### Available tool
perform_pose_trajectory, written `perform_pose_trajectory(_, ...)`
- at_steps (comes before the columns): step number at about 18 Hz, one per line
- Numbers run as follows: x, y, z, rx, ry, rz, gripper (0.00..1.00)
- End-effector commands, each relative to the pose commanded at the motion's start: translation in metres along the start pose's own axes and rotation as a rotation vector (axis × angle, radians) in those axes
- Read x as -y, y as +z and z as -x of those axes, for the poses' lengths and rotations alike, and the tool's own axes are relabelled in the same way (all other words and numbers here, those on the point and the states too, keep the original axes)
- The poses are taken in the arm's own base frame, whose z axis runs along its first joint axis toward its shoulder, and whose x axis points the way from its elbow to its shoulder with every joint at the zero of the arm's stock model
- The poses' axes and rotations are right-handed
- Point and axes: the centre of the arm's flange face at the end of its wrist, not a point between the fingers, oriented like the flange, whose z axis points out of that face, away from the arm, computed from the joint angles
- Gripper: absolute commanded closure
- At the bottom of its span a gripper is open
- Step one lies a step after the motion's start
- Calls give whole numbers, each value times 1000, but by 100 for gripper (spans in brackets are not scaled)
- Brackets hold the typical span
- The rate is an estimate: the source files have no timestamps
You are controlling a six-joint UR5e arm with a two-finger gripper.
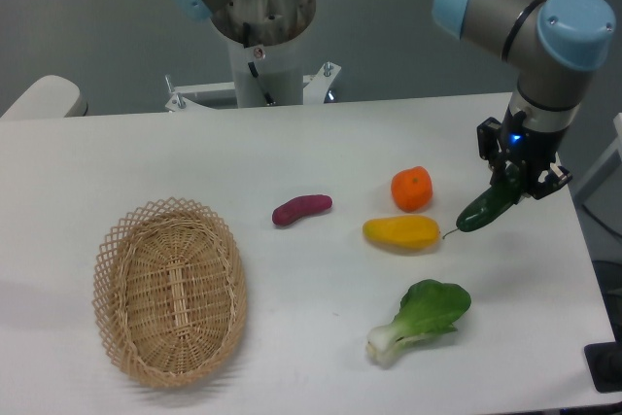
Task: Place the cucumber on the table
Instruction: 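Carry the held green cucumber down toward the table beside the bok choy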
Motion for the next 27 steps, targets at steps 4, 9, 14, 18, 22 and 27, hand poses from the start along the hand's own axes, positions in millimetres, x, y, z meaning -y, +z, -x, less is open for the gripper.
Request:
perform_pose_trajectory(4, 6, -1, 1, 4, -9, -1, 75)
perform_pose_trajectory(9, 33, 5, -3, -5, -14, -5, 75)
perform_pose_trajectory(14, 81, 18, -10, -22, -112, -15, 75)
perform_pose_trajectory(18, 128, 30, -19, 10, -180, -29, 75)
perform_pose_trajectory(22, 176, 61, -37, 41, -176, -46, 75)
perform_pose_trajectory(27, 198, 101, -63, 11, -120, -41, 74)
